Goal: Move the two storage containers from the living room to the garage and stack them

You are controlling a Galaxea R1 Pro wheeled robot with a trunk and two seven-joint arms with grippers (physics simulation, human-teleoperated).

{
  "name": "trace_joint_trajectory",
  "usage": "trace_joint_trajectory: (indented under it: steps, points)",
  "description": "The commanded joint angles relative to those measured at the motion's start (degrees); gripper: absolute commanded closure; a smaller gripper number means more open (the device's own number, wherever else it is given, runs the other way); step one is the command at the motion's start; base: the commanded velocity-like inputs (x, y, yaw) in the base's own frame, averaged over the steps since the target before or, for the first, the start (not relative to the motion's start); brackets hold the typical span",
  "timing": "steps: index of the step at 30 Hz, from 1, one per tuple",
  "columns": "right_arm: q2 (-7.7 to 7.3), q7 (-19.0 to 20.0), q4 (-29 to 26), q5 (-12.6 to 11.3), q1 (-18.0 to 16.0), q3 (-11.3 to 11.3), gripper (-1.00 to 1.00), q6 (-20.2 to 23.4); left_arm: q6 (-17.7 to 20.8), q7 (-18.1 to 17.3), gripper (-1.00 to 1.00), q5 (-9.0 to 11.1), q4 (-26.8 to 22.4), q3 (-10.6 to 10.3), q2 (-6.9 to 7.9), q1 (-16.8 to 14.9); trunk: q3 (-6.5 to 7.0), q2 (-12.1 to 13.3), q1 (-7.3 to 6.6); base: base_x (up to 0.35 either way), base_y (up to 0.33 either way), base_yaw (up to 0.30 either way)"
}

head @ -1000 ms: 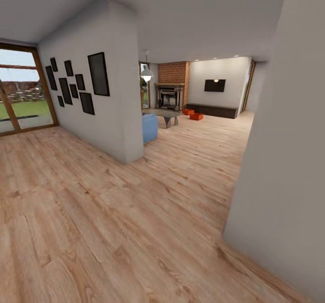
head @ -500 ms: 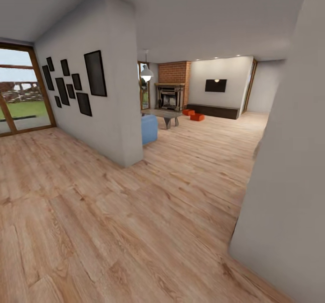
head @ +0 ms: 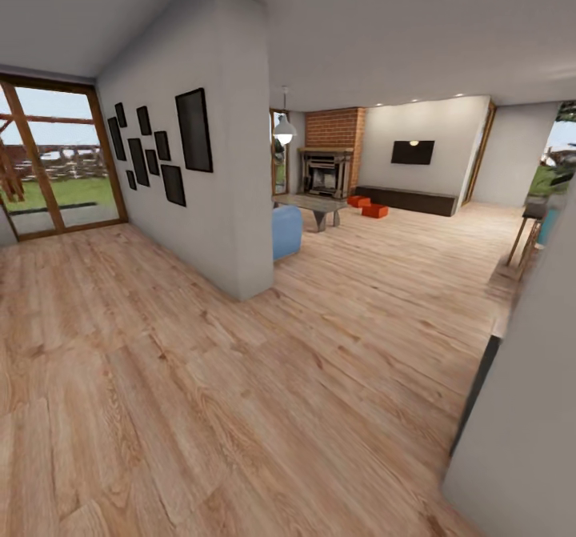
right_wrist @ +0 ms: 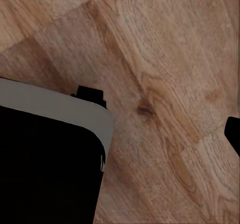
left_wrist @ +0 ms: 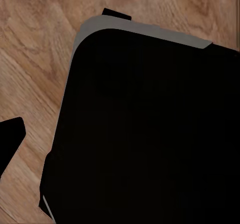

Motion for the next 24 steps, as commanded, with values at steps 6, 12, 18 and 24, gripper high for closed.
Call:
trace_joint_trajectory:
  steps: [6, 12, 18, 24]
  points:
    - [-0.31, 2.0, 0.2, 1.0, -0.1, 0.4, -1.00, -0.2, -0.1, 0.0, -1.00, 0.3, 0.0, 0.0, -0.04, 0.0, -0.05, 0.0, 0.03, 0.326, 0.000, 0.005]
    - [-0.27, 2.3, 0.2, 0.9, -0.1, 0.4, -1.00, -0.2, -0.1, 0.0, -1.00, 0.3, 0.0, 0.0, -0.01, 0.0, -0.05, 0.0, 0.03, 0.326, 0.000, 0.001]
    - [-0.33, 2.3, 0.2, 1.0, -0.1, 0.4, -1.00, -0.3, -0.1, 0.0, -1.00, 0.3, 0.0, 0.0, 0.00, 0.0, -0.05, 0.0, 0.03, 0.326, 0.000, 0.000]
    - [-0.39, 2.4, 0.2, 1.0, -0.1, 0.4, -1.00, -0.3, -0.1, 0.0, -1.00, 0.3, 0.0, 0.0, -0.03, 0.0, -0.05, 0.0, 0.03, 0.326, 0.000, 0.000]
